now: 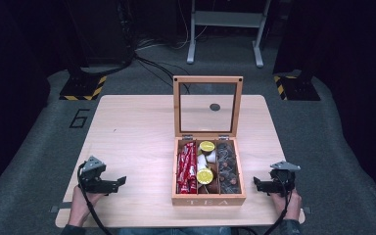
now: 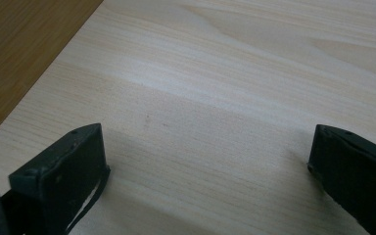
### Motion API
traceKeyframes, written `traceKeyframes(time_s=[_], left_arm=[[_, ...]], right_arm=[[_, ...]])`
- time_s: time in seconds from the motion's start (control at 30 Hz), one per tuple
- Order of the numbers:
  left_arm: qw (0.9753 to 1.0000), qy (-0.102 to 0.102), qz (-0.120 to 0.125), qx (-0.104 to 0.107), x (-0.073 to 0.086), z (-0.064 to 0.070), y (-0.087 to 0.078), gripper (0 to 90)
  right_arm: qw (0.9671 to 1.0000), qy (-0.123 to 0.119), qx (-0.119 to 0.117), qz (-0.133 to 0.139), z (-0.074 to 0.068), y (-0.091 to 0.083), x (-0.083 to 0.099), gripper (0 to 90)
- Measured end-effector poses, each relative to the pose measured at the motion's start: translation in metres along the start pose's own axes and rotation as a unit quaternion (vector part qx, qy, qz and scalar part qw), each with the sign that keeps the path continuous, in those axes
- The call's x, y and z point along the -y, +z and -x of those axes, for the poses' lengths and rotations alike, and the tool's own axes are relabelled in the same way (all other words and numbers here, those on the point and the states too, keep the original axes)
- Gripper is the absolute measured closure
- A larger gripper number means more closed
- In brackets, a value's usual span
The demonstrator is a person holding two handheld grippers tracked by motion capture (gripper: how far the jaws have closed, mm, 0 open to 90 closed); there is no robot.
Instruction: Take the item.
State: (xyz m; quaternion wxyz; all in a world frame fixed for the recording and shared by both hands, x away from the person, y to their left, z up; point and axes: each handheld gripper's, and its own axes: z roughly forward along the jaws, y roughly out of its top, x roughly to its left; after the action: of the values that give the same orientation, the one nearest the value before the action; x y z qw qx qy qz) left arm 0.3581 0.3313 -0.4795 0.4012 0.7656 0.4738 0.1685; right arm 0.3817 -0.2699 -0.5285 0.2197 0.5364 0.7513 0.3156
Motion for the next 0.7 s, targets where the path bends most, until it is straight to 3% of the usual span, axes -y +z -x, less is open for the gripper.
traceKeyframes(time_s=[0.2,0.43,0.7], left_arm=[[0.9993,0.031,0.008,0.019,-0.018,0.016,-0.002,0.1],[0.9979,0.047,0.018,0.039,-0.035,0.029,0.007,0.2],[0.9948,0.076,0.020,0.064,-0.054,0.049,0.016,0.1]], right_arm=[[1.0000,0.000,0.000,0.000,0.000,0.000,0.000,0.0],[1.0000,0.000,0.000,0.000,0.000,0.000,0.000,0.1],[1.0000,-0.001,-0.001,0.001,0.000,0.000,0.000,0.2]])
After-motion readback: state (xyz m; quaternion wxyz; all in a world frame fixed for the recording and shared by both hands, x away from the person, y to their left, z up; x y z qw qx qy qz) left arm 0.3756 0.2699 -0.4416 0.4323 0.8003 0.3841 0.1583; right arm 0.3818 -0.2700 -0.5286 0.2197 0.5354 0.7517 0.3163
